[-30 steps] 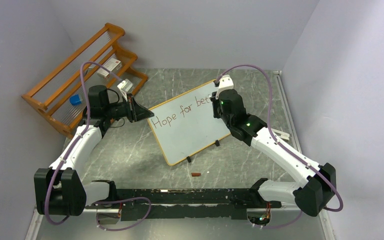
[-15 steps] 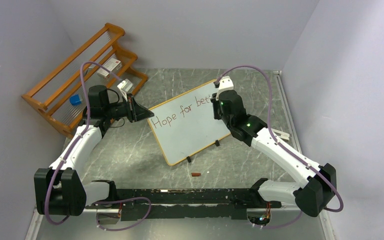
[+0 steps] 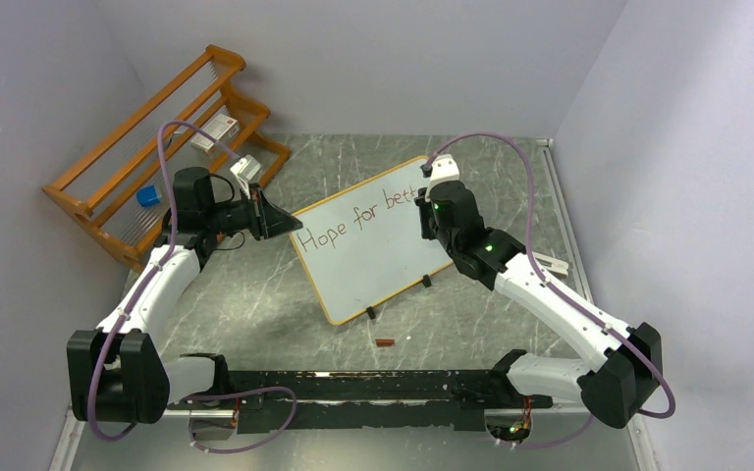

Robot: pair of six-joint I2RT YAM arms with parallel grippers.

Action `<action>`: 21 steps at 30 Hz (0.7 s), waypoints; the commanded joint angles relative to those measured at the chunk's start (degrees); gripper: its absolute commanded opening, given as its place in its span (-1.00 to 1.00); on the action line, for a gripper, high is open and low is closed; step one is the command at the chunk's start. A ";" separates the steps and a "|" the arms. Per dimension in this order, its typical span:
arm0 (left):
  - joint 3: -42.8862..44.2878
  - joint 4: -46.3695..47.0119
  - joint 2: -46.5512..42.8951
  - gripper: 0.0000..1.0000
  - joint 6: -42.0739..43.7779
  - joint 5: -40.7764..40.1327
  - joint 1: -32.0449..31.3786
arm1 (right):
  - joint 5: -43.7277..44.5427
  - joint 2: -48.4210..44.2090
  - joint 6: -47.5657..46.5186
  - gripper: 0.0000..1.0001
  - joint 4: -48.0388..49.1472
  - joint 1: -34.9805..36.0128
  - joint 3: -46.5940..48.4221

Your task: Write a sentence on the whiteboard

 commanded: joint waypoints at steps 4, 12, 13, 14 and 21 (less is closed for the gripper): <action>-1.25 -5.03 2.24 -0.90 4.22 -4.21 -0.93 | -0.09 -1.05 0.29 -1.00 -1.02 -0.47 -1.25; -1.21 -5.04 2.31 -0.90 4.21 -4.24 -0.93 | 1.49 -0.82 0.19 -1.00 -1.07 -0.48 -1.27; -1.26 -5.01 2.25 -0.90 4.15 -4.24 -0.93 | 1.65 -0.79 0.21 -1.00 -1.09 -0.47 -1.20; -1.26 -5.03 2.26 -0.90 4.14 -4.24 -0.93 | 1.87 -0.74 0.18 -1.00 -0.98 -0.46 -1.18; -1.22 -5.02 2.16 -0.90 4.08 -4.06 -0.93 | 2.66 -0.64 0.07 -1.00 -0.18 -0.46 -0.94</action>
